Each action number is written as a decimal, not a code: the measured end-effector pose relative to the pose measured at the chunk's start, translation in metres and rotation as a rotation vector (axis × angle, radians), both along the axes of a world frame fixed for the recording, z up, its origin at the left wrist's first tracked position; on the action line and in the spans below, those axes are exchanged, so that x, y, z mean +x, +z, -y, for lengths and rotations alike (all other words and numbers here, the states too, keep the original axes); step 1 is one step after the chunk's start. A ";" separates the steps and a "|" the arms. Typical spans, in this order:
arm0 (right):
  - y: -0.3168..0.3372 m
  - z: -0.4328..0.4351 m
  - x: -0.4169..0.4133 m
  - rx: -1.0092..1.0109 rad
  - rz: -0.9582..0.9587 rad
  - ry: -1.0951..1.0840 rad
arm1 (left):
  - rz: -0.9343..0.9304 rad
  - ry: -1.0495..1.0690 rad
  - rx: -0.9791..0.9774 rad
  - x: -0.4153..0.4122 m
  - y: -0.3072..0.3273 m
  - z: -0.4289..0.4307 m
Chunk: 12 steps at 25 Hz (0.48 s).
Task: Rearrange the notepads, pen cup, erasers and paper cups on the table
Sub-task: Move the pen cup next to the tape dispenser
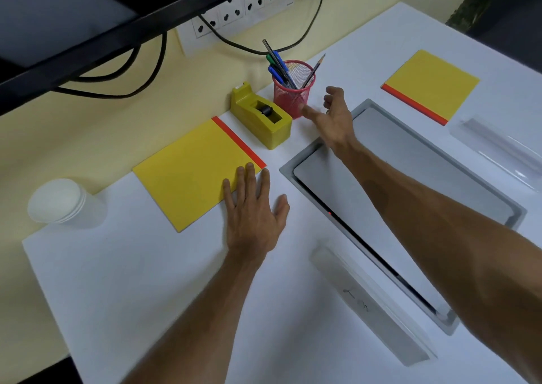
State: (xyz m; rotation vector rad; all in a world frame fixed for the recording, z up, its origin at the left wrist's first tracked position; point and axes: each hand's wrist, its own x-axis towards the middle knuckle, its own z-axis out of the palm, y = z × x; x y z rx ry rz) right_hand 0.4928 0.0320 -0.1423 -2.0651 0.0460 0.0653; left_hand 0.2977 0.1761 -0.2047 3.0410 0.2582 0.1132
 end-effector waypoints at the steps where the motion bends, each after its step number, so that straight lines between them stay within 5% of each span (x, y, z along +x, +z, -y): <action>1: 0.002 0.009 -0.016 -0.021 0.038 -0.016 | 0.008 -0.005 -0.001 0.000 0.000 0.000; 12: 0.064 0.134 -0.271 -0.265 0.204 0.033 | -0.049 -0.170 -0.116 -0.033 0.063 0.012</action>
